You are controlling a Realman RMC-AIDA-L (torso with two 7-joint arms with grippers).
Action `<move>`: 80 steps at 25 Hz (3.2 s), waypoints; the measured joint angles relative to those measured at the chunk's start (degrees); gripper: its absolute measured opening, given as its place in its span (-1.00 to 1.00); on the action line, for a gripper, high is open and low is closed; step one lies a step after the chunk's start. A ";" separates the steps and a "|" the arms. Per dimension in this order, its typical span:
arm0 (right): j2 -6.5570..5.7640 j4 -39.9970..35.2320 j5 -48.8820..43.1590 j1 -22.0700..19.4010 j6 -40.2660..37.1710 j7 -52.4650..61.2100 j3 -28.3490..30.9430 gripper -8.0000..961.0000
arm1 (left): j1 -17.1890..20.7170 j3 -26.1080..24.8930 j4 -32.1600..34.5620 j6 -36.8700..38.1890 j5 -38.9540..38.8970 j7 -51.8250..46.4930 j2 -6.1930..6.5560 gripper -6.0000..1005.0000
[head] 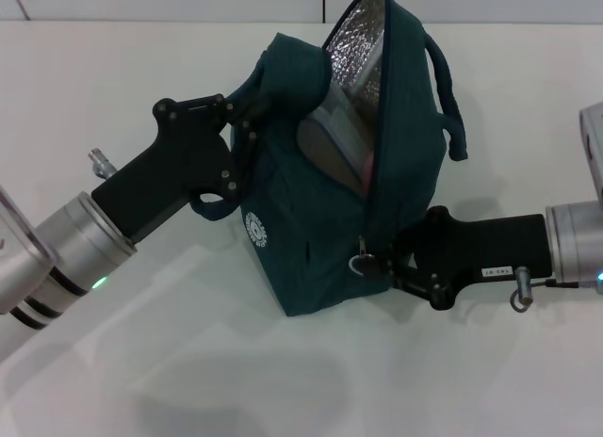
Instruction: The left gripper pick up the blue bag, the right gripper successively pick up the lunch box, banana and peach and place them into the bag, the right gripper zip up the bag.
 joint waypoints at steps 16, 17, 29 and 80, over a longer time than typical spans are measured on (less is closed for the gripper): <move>0.22 -10.67 6.79 -8.15 -3.16 -7.13 3.07 -0.92 | 0.73 0.17 -0.05 -0.10 0.39 -0.87 0.09 -0.90; 0.23 -10.62 7.22 -8.14 -3.21 -7.77 3.07 -0.92 | 0.77 0.18 -0.05 -0.11 0.40 -0.83 0.09 -0.90; -2.17 -11.71 -2.44 -7.08 -6.38 1.63 3.13 -0.89 | 1.22 0.18 -0.06 -0.13 0.24 -0.88 0.01 -0.89; 0.64 -6.15 -0.54 0.85 7.20 8.13 -11.25 -0.14 | 0.25 0.18 -0.58 -0.04 0.37 -1.47 -0.09 -0.86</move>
